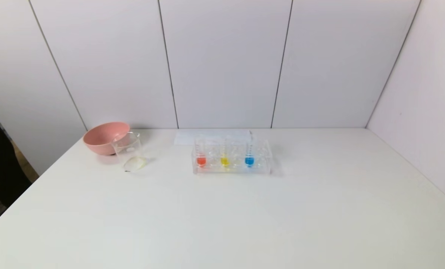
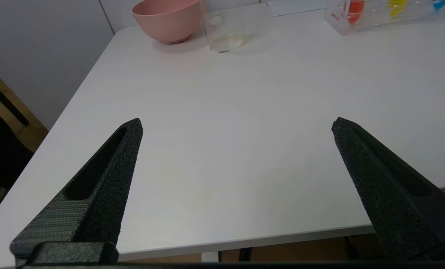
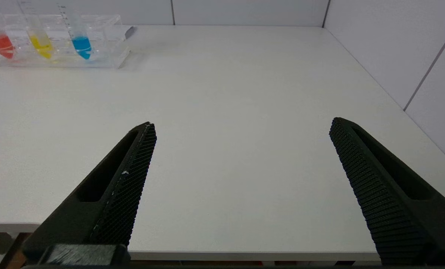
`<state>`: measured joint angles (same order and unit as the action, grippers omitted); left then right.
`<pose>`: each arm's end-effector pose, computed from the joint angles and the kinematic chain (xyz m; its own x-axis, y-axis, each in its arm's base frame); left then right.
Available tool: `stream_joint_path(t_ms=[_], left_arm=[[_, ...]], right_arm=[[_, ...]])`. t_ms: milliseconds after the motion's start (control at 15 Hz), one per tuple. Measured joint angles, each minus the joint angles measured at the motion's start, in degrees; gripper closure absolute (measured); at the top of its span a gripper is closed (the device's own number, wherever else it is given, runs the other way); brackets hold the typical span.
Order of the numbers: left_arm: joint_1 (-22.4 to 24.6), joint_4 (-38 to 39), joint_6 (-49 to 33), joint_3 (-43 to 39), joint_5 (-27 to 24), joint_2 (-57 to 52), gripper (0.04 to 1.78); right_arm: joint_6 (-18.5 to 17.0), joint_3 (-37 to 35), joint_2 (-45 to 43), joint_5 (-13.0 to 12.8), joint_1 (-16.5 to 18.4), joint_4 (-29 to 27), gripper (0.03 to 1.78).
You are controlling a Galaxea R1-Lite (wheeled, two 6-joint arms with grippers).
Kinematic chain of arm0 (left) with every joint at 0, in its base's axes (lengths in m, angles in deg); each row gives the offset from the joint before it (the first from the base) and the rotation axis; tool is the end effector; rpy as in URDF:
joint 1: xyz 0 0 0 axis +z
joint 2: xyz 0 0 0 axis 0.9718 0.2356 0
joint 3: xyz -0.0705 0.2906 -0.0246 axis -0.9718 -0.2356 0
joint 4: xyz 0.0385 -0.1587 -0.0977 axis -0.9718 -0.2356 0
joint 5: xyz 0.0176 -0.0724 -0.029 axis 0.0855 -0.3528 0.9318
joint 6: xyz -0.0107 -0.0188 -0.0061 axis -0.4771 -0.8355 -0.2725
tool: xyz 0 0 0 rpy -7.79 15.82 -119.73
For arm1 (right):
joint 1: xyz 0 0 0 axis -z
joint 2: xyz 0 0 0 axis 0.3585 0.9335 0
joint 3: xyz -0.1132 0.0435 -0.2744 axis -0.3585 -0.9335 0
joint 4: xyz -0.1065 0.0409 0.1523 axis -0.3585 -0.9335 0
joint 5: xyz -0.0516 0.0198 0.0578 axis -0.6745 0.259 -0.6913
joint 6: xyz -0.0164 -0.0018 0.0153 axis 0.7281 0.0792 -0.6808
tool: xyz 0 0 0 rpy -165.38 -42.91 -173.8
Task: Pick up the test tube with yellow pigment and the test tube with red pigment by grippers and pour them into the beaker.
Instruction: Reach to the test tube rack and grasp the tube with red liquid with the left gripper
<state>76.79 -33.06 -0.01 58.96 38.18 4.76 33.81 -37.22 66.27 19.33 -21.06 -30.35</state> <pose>-0.0229 -0.0014 0.0754 0.9989 -0.0479 -0.0026 0.0478 0.9922 0.1154 -0.0228 -0.0001 0.0758 1.0000 -0.0032 -0.0019 0.0032 1.0000 0.0018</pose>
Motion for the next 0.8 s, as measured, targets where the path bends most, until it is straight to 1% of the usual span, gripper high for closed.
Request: stream_joint_path(t_ms=[800], left_arm=[[0.00,0.00,0.00,0.00,0.02,0.00,0.05]], right_arm=[[-0.02,-0.02,0.00,0.00,0.00,0.00,0.11]])
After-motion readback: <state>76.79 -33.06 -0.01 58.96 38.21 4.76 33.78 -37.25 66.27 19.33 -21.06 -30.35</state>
